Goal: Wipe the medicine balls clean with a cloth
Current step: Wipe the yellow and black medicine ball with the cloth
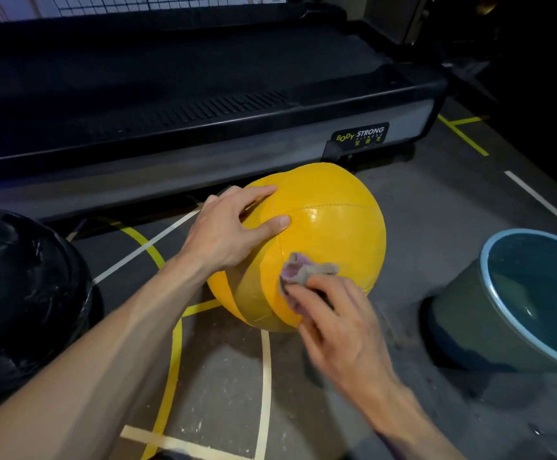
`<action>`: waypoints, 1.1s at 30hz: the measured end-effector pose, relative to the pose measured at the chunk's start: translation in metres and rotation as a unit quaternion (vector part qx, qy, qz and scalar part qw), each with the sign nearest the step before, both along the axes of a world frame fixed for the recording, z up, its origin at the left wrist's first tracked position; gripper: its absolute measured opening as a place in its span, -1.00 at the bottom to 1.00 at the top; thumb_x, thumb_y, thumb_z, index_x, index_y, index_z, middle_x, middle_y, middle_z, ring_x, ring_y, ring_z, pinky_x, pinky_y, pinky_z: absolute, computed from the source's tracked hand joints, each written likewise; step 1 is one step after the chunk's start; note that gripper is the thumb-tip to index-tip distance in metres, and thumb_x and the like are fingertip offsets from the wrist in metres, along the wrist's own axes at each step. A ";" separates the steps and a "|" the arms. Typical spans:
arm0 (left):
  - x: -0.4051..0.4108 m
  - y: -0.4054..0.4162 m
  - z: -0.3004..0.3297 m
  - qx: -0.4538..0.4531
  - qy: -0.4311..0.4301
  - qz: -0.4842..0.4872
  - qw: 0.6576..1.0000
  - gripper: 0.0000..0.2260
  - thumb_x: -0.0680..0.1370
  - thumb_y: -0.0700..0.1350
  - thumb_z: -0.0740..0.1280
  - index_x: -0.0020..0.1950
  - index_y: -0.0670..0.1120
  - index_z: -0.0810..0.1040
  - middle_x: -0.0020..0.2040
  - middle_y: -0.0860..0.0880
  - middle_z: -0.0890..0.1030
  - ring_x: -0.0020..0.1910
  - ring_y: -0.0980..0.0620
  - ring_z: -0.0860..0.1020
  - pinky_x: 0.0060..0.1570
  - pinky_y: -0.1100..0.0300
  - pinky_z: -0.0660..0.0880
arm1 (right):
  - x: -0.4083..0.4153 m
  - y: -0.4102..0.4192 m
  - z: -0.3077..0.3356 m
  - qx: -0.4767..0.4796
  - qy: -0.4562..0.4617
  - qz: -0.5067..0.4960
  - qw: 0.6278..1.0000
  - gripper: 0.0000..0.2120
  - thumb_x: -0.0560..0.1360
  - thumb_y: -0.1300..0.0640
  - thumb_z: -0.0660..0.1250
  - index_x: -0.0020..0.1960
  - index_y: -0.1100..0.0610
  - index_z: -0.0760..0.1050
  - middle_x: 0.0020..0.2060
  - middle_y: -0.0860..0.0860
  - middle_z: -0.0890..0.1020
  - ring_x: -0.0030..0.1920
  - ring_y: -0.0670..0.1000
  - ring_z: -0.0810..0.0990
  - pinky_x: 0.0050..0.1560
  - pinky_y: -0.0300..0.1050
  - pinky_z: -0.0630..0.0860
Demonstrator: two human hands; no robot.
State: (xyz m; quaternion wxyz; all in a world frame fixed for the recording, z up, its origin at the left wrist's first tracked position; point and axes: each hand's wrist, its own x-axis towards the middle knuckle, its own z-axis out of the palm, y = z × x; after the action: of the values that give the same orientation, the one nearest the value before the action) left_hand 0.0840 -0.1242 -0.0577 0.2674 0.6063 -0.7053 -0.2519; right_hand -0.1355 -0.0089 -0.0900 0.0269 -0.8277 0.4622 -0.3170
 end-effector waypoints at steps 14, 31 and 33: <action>-0.028 -0.010 0.007 -0.005 -0.014 0.040 0.999 -0.27 0.33 0.61 0.19 0.42 0.31 0.46 0.13 0.13 0.48 0.22 -0.02 0.49 0.19 -0.16 0.51 | 0.022 0.008 -0.029 -0.005 0.079 0.040 0.996 -0.66 0.55 0.25 0.33 0.31 0.13 0.57 0.22 0.04 0.54 0.17 0.06 0.50 0.13 -0.03 0.52; -0.018 -0.021 0.027 0.076 -0.024 -0.053 0.995 -0.50 0.56 0.31 0.31 0.49 0.26 0.45 0.14 0.02 0.44 0.16 0.03 0.47 0.08 0.14 0.39 | 0.026 -0.020 -0.003 -0.057 0.041 -0.027 0.997 -0.58 0.49 0.35 0.38 0.34 0.21 0.55 0.19 0.12 0.57 0.11 0.09 0.48 0.11 -0.03 0.48; -0.019 -0.022 0.028 0.076 -0.014 -0.064 0.995 -0.54 0.58 0.25 0.34 0.47 0.23 0.48 0.14 0.03 0.45 0.18 0.05 0.48 0.09 0.22 0.35 | 0.034 -0.031 0.007 -0.061 0.035 -0.070 0.995 -0.56 0.48 0.33 0.36 0.36 0.23 0.54 0.20 0.13 0.58 0.14 0.11 0.47 0.12 -0.02 0.45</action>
State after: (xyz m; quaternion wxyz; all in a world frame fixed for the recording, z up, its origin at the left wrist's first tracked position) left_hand 0.0654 -0.1459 -0.0293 0.1942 0.5817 -0.7254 -0.3127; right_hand -0.1017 -0.0397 -0.0826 -0.0626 -0.8040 0.4995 -0.3166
